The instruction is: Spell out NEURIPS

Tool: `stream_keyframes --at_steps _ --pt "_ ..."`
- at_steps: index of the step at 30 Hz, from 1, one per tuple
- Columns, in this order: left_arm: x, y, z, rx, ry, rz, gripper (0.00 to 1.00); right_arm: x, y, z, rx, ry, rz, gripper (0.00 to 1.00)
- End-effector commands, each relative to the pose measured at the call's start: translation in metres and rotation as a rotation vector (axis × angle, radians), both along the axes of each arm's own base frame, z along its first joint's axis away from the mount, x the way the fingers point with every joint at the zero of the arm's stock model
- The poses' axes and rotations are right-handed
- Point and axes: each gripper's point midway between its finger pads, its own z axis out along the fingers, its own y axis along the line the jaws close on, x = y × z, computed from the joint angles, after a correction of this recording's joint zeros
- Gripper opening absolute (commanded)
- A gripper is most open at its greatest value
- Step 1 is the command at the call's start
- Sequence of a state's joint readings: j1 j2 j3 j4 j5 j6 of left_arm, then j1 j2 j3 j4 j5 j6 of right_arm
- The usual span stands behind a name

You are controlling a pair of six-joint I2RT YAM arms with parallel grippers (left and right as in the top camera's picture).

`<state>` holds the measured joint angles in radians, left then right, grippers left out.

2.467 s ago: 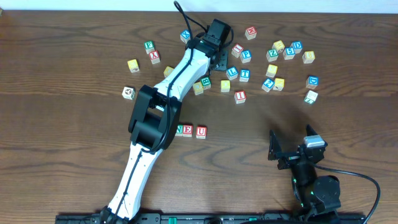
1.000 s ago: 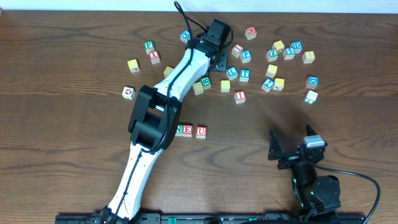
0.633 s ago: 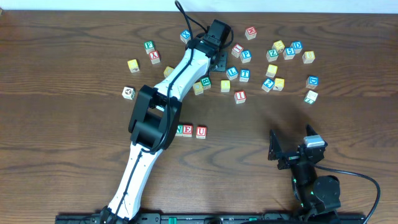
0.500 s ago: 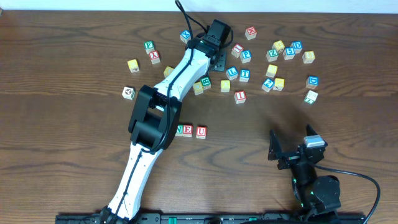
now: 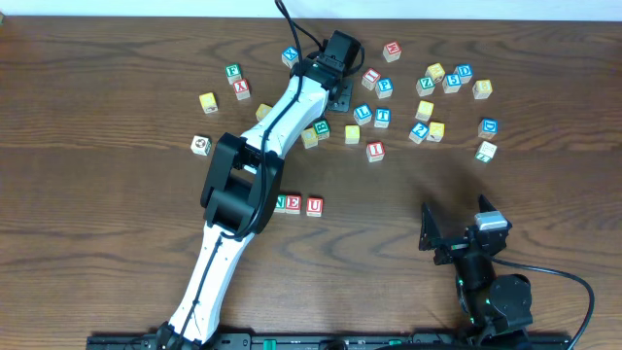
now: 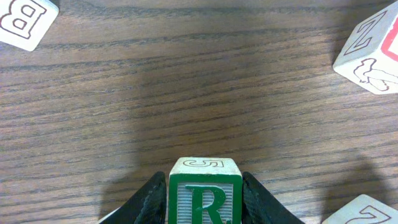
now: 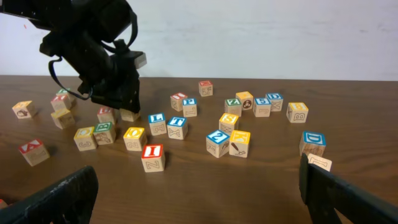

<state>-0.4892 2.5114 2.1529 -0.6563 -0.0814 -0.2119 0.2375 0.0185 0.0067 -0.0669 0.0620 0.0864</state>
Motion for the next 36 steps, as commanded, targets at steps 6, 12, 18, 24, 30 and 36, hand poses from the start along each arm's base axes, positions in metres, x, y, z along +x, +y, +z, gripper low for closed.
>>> stream_keyframes --at_steps 6,12,18,24,30,36 --pt "-0.004 0.004 -0.005 0.027 0.012 -0.003 0.36 0.0 -0.002 -0.001 -0.007 0.004 -0.006 0.99" --pt "-0.004 0.004 -0.005 0.027 0.013 -0.002 0.35 0.0 -0.002 -0.001 -0.006 0.003 -0.006 0.99" --pt "-0.003 0.004 -0.005 0.027 0.012 -0.002 0.24 0.0 -0.002 -0.001 -0.007 0.004 -0.006 0.99" --pt "-0.003 0.004 0.002 0.025 0.003 -0.004 0.26 0.0 -0.002 -0.001 -0.006 0.004 -0.006 0.99" --pt "-0.002 0.004 0.042 0.018 -0.047 -0.034 0.26 0.0 -0.002 -0.001 -0.007 0.004 -0.006 0.99" --pt "-0.011 0.012 0.128 -0.012 -0.147 -0.034 0.26 0.0 -0.002 -0.001 -0.007 0.004 -0.006 0.99"
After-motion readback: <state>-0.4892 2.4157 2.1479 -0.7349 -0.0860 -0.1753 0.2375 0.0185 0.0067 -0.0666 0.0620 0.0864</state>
